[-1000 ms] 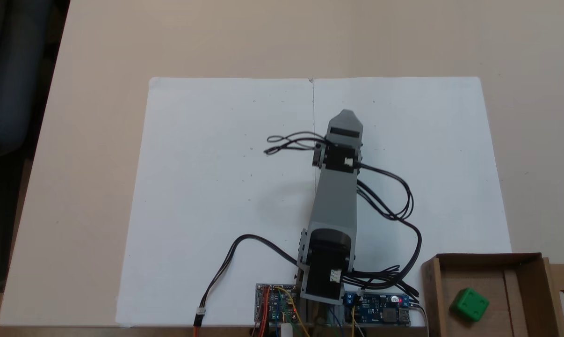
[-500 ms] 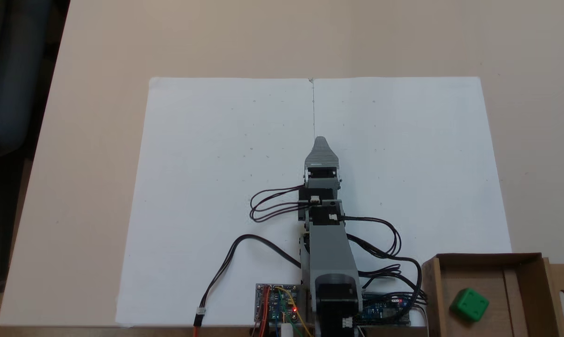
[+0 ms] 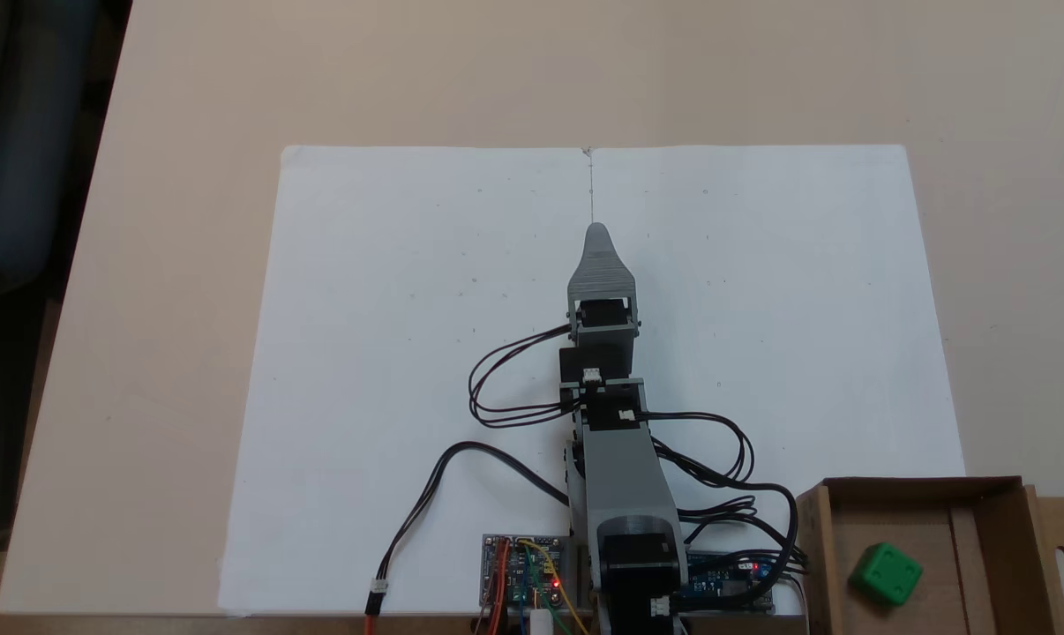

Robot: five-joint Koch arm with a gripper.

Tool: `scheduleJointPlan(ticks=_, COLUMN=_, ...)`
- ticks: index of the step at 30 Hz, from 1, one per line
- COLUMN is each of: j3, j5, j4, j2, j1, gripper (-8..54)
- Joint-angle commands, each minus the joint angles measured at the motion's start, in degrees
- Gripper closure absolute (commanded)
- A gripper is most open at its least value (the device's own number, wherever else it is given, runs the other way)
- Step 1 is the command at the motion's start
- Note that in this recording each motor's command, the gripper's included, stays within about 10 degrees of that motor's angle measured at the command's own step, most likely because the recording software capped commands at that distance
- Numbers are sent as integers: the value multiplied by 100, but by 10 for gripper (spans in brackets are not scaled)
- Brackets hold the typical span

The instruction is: Grasp a green dice and put it in the bin.

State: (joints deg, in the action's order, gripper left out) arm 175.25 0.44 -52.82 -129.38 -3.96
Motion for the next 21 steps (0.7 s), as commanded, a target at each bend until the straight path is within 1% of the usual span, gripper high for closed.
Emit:
scheduleJointPlan(ticks=1, j3=413, j5=-352, j4=-974, j2=-659, j1=-53, gripper=2)
scheduleJointPlan(ticks=21, j3=413, j5=-360, j4=-2925, j2=-642, j1=387, gripper=1)
